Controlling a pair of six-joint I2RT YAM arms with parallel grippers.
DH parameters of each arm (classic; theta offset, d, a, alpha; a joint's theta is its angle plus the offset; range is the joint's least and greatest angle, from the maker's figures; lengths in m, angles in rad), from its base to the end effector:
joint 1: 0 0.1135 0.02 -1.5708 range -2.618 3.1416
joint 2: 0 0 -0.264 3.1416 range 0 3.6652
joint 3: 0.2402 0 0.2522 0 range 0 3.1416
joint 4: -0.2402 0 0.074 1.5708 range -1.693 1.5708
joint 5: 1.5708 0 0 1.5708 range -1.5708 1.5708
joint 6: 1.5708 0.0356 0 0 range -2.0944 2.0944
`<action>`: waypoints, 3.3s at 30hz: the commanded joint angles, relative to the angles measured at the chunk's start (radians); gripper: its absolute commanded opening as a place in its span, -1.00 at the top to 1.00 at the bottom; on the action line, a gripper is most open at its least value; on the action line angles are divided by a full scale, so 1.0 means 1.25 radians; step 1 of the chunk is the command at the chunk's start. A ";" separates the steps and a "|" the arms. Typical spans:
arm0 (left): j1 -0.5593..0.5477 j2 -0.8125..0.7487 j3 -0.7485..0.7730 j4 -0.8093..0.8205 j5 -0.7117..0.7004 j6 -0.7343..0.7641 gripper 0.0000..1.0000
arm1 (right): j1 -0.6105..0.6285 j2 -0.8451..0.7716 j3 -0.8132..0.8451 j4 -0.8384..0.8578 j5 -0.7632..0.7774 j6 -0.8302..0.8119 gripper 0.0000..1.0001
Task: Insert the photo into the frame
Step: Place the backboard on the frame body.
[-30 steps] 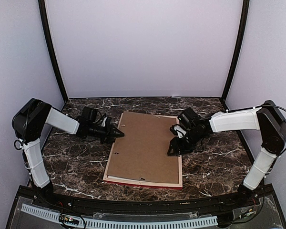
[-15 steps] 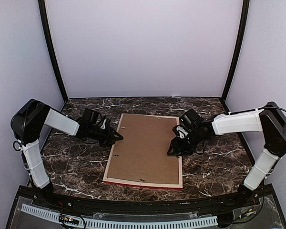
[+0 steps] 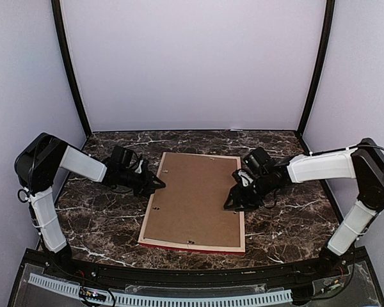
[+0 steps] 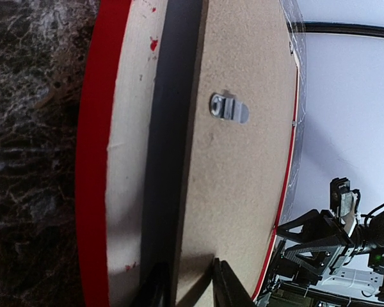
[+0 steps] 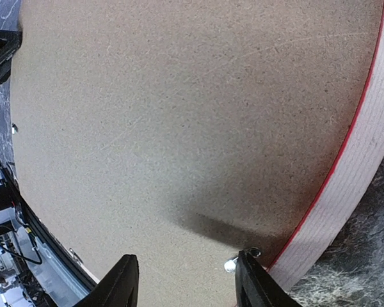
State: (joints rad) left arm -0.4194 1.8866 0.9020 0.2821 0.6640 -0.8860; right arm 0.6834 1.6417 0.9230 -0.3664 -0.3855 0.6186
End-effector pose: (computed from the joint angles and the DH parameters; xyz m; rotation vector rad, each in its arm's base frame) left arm 0.3248 -0.1688 0.1276 -0.1879 2.5076 -1.3793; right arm 0.2339 0.2077 0.1661 -0.2307 2.8519 0.8727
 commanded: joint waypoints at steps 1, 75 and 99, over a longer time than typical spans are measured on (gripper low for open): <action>-0.010 -0.033 -0.001 -0.012 0.004 0.017 0.48 | -0.025 -0.048 0.016 -0.012 0.035 -0.005 -0.08; -0.024 -0.009 0.037 -0.075 -0.027 0.056 0.48 | -0.162 0.265 0.364 -0.073 0.118 -0.149 -0.32; -0.031 -0.019 0.016 -0.050 -0.042 0.038 0.51 | -0.192 0.193 0.248 0.020 0.022 -0.059 -0.43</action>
State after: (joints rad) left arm -0.4522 1.8870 0.9352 0.2119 0.6300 -0.8230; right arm 0.4454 1.9148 1.2640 -0.3382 -0.3241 0.5182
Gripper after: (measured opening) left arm 0.246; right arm 0.715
